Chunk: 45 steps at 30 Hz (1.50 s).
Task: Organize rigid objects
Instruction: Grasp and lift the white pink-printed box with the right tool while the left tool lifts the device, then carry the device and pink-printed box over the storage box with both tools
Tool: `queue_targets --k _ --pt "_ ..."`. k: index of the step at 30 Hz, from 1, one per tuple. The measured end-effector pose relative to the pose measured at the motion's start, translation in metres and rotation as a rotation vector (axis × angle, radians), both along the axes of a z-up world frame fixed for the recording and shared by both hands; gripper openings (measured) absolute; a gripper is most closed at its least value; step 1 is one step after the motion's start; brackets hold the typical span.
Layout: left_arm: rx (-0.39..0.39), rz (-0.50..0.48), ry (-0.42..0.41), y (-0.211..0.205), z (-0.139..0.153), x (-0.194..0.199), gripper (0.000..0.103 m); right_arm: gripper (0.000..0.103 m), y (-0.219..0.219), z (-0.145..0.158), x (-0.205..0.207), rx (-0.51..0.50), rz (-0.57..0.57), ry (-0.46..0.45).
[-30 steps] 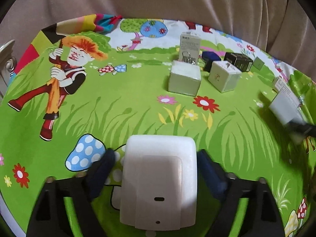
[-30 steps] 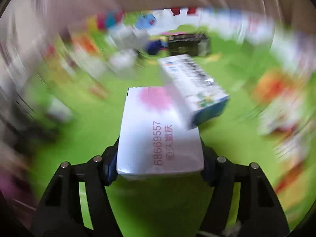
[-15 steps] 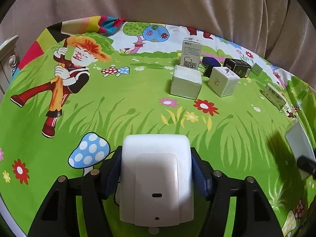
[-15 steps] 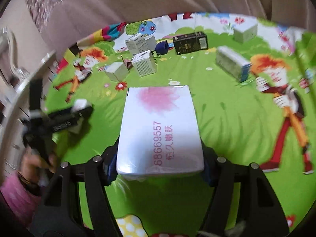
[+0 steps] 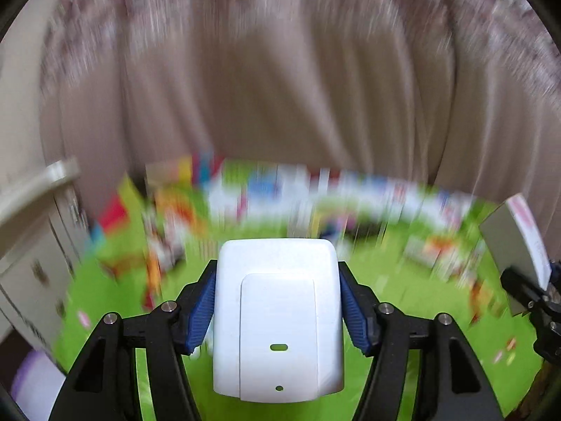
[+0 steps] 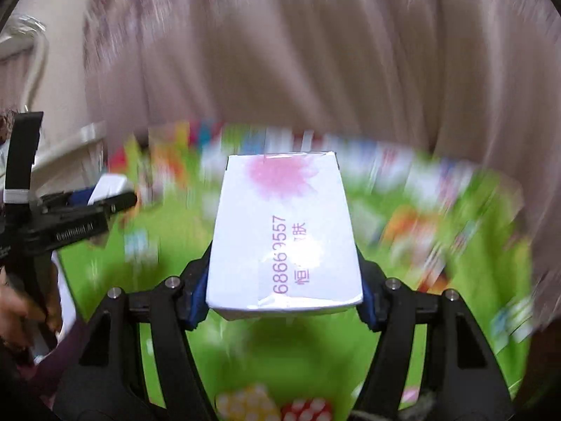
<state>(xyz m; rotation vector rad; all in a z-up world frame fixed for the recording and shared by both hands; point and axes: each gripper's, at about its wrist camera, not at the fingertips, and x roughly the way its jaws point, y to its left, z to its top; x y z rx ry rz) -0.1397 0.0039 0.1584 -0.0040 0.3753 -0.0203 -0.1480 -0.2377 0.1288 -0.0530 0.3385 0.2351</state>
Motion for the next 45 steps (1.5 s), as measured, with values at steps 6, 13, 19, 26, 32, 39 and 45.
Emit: queue_targets --k 6,13,19,26,32,39,45 --pt "0.038 0.007 -0.394 -0.02 0.075 -0.078 0.064 0.07 0.009 0.069 -0.098 -0.048 -0.102 -0.514" --pt "0.029 -0.017 -0.433 -0.02 0.092 -0.105 0.064 0.07 0.015 0.087 -0.125 -0.061 -0.108 -0.606" --pt "0.032 -0.013 -0.354 -0.013 0.077 -0.105 0.064 0.07 0.022 0.083 -0.121 -0.067 -0.073 -0.556" --pt "0.017 0.042 -0.265 0.014 0.053 -0.111 0.064 0.07 0.04 0.078 -0.123 -0.074 0.003 -0.516" --pt "0.017 0.127 -0.2 0.049 0.039 -0.122 0.064 0.07 0.066 0.076 -0.122 -0.085 0.11 -0.47" --pt "0.0 0.217 -0.129 0.091 0.026 -0.139 0.064 0.07 0.106 0.071 -0.12 -0.095 0.282 -0.389" --pt "-0.008 0.292 -0.081 0.122 0.013 -0.154 0.064 0.07 0.142 0.067 -0.119 -0.099 0.426 -0.307"
